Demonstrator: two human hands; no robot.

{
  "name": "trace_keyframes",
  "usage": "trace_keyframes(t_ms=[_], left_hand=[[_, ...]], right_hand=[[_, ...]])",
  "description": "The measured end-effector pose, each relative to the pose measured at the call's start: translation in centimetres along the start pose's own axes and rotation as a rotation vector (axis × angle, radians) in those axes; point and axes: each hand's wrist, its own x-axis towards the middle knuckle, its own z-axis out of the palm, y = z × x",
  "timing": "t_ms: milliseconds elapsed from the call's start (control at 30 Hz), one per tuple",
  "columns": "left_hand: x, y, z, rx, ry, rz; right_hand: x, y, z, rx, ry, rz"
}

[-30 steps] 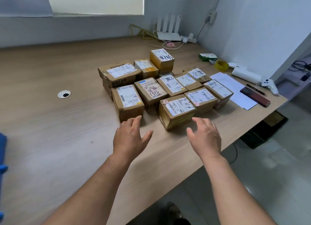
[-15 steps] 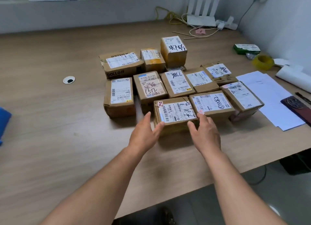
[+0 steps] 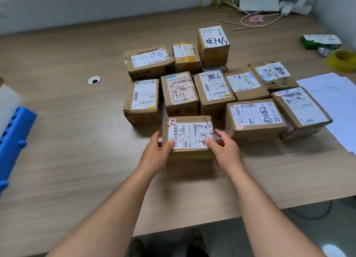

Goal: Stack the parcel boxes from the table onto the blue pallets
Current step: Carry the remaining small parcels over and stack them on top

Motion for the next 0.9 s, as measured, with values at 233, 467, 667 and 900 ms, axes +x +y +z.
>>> trace_keyframes(t_ms=[233,467,667,900], left_hand=[[-2.8,-0.7,-0.1,-0.179,-0.094,0.062],[-4.8,-1.5,-1.5,-0.251,-0.035,0.101],[-6.4,-1.3,-5.6,-0.254,0.109,0.155],[-9.1,-2.0,-11.2,-0.282,0.233,0.222]], right_hand=[[-0.3,1.0,-0.7,0.294,-0.295,-0.018],[-1.7,0.0,0.1,0.258,-0.366,-0.145],[-2.7,-3.2,2.6,0.294,-0.406,-0.236],[-3.7,-8.4,6.3,0.304,-0.549,-0.359]])
